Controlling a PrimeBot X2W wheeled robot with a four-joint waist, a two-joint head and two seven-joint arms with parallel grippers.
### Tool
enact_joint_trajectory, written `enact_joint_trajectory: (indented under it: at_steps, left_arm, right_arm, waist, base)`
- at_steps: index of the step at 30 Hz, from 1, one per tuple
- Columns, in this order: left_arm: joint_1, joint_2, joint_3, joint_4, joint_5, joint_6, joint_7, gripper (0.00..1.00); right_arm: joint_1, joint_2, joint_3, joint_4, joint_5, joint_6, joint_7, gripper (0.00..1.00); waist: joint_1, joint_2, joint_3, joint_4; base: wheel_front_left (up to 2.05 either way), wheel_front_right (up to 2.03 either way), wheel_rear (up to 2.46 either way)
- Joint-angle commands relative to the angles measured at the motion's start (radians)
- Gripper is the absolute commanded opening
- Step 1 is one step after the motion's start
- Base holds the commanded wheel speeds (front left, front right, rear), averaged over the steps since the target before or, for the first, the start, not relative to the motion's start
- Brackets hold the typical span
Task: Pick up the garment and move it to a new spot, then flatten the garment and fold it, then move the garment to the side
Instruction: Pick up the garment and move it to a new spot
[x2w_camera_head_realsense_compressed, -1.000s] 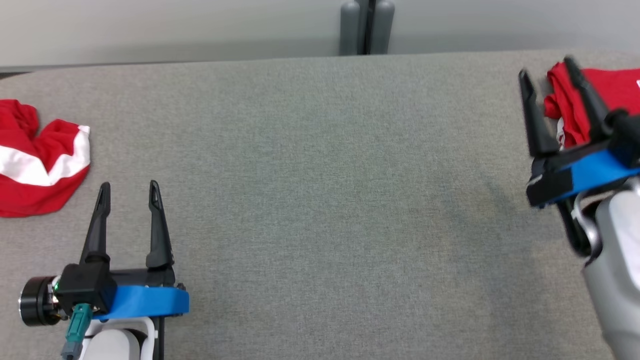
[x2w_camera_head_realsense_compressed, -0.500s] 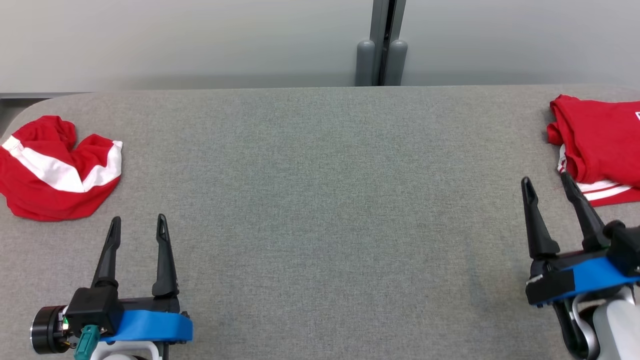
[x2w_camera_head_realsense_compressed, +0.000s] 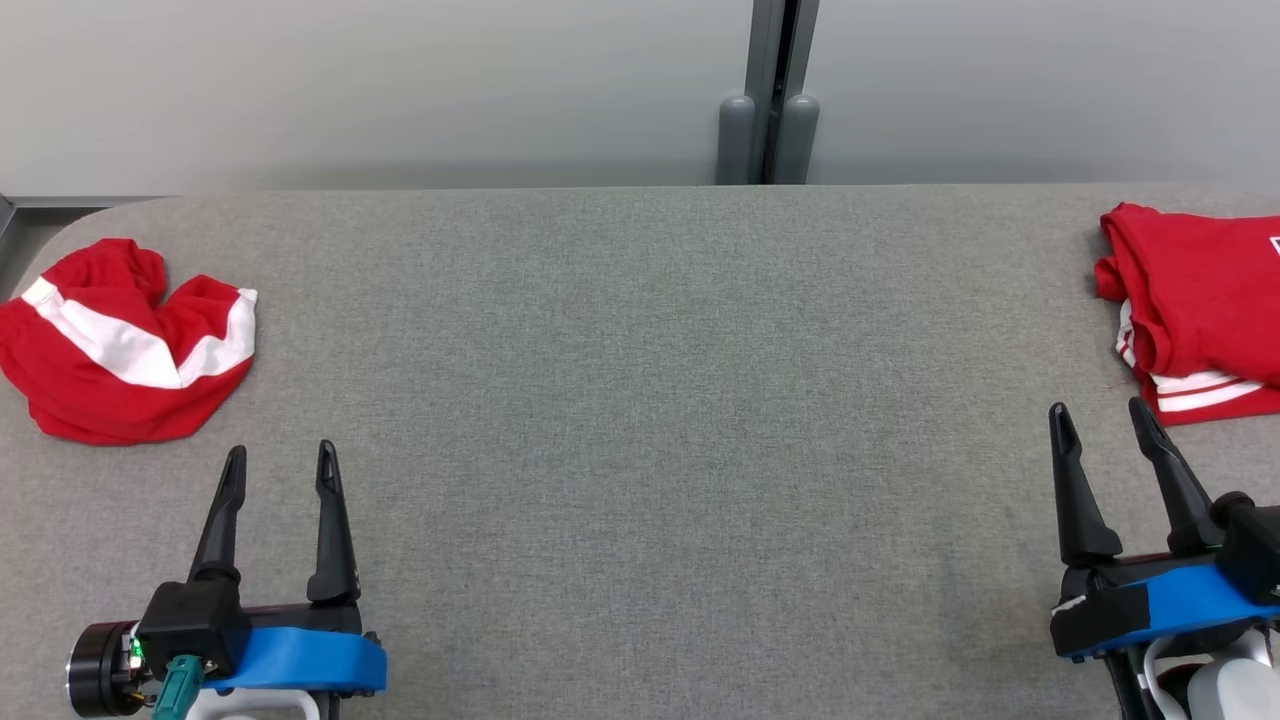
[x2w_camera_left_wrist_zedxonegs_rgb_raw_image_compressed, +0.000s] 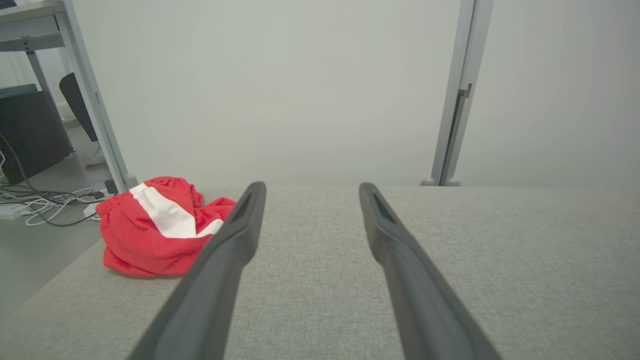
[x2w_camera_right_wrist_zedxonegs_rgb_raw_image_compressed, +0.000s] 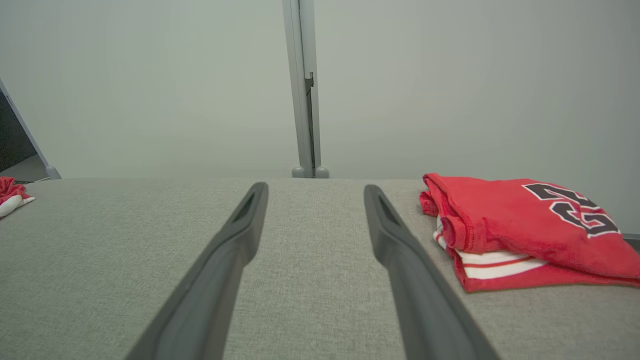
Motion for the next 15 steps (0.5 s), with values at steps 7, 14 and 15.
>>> enact_joint_trajectory:
  at_steps: [7, 14, 15]
  left_arm:
    - [0.000, -0.002, 0.006, 0.002, 0.006, -0.006, -0.003, 1.00]
    - [-0.006, -0.003, 0.022, -0.003, 0.005, 0.000, -0.003, 1.00]
    - [-0.005, -0.003, 0.024, -0.003, 0.005, 0.001, -0.003, 1.00]
  right_arm:
    - [0.018, 0.009, -0.002, -0.023, -0.013, 0.000, 0.012, 1.00]
    - [0.016, 0.011, 0.011, -0.029, -0.012, 0.000, 0.013, 1.00]
    - [0.016, 0.011, 0.012, -0.030, -0.013, 0.000, 0.013, 1.00]
  waist:
    - [0.0000, -0.0001, 0.005, 0.023]
    - [0.0000, -0.0001, 0.013, 0.078]
    - [0.0000, -0.0001, 0.014, 0.090]
  base:
    - [0.00, 0.00, 0.00]
    - [0.00, 0.00, 0.00]
    - [0.00, 0.00, 0.00]
